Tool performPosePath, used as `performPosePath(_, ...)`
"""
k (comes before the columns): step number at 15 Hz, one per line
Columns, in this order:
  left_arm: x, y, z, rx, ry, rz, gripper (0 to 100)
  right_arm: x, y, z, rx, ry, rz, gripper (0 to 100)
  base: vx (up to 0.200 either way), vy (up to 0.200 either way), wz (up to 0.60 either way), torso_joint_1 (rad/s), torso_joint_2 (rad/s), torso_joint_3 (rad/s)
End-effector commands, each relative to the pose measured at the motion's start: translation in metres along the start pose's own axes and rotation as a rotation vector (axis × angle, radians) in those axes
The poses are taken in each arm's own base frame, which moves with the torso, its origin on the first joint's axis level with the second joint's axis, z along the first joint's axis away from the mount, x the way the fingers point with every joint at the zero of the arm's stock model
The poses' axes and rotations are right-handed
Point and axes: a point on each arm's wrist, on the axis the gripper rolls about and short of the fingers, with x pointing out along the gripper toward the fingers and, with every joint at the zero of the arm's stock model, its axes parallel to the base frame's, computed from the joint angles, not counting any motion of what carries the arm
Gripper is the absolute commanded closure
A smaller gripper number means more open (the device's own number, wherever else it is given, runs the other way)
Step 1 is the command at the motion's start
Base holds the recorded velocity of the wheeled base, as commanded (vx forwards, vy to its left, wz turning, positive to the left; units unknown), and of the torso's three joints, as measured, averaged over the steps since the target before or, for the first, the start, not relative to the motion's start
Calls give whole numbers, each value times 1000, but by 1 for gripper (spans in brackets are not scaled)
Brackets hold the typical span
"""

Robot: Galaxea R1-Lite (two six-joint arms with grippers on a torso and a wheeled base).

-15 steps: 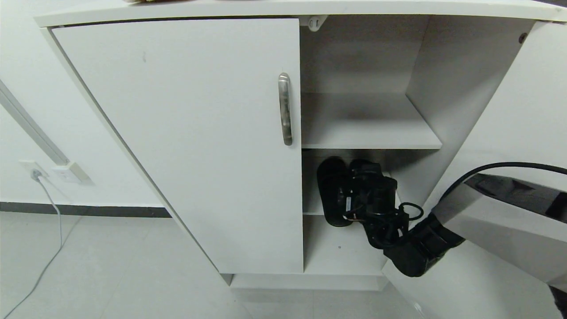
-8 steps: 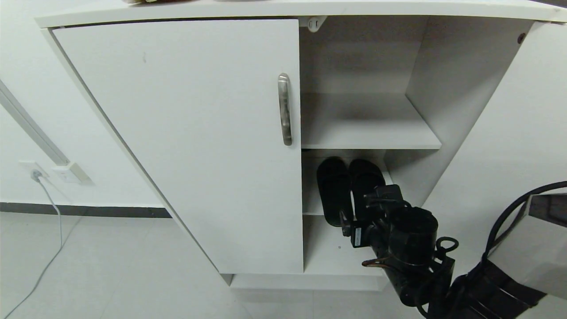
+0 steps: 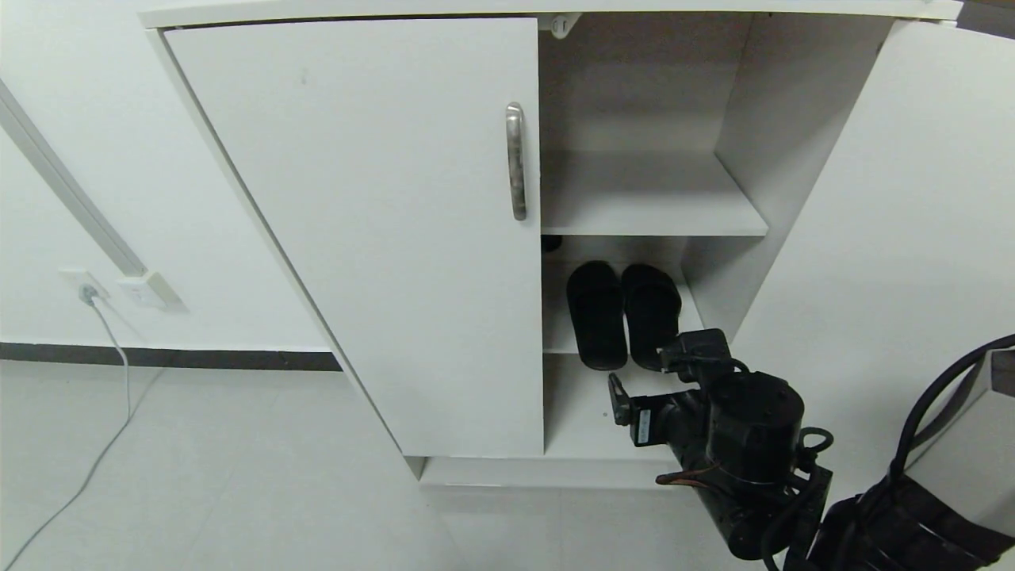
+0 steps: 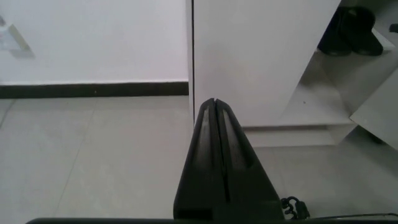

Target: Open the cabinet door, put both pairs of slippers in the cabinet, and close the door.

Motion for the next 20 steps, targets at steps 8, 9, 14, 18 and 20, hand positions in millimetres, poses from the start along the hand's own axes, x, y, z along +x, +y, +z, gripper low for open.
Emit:
performPosePath(8, 0, 0, 0, 3, 1, 0, 100, -1, 1, -2, -4, 4, 3, 0, 0, 0, 0, 0, 0, 0)
performPosePath(9, 0, 0, 0, 3, 1, 0, 100, -1, 1, -2, -4, 4, 3, 0, 0, 0, 0, 0, 0, 0)
performPosePath(14, 0, 0, 0, 3, 1, 0, 100, -1, 1, -2, -5, 6, 5, 0, 0, 0, 0, 0, 1, 15)
performPosePath(18, 0, 0, 0, 3, 1, 0, 100, -2, 1, -2, -6, 7, 6, 0, 0, 0, 0, 4, 2, 174)
performPosePath(20, 0, 0, 0, 5, 1, 0, 100, -2, 1, -3, -7, 8, 6, 0, 0, 0, 0, 5, 0, 207)
